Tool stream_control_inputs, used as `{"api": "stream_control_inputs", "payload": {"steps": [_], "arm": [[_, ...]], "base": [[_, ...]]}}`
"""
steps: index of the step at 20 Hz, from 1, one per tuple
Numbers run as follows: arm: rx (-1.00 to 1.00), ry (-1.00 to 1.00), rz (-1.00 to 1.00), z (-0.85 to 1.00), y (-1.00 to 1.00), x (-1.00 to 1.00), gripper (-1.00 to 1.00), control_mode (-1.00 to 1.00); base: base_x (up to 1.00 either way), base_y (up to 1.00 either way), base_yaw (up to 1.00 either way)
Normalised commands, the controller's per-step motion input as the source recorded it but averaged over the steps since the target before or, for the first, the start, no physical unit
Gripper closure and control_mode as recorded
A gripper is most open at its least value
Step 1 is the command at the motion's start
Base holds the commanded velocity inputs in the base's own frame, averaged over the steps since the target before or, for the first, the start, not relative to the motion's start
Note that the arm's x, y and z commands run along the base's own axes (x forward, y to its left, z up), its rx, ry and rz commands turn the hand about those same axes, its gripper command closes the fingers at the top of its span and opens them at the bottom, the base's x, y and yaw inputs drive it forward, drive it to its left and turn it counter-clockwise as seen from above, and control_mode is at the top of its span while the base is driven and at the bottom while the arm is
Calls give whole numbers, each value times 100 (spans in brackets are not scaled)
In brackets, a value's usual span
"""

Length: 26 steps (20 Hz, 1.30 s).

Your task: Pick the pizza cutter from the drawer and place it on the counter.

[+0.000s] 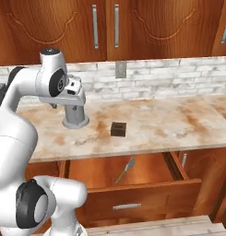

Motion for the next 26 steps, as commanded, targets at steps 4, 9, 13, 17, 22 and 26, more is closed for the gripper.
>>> {"api": "stream_control_inputs", "payload": {"steps": [4,9,13,17,22,26], "arm": [[0,0,0,0,0,0,-100,100],[0,0,0,0,0,0,-100,100],[0,0,0,0,0,0,-100,100],[0,0,0,0,0,0,-100,100],[0,0,0,0,0,0,-100,100],[0,0,0,0,0,0,-100,100]], "base": [[-25,25,-75],[-54,20,-73],[-60,32,-58],[-32,58,-44],[-14,78,-37],[-11,82,-37]]}}
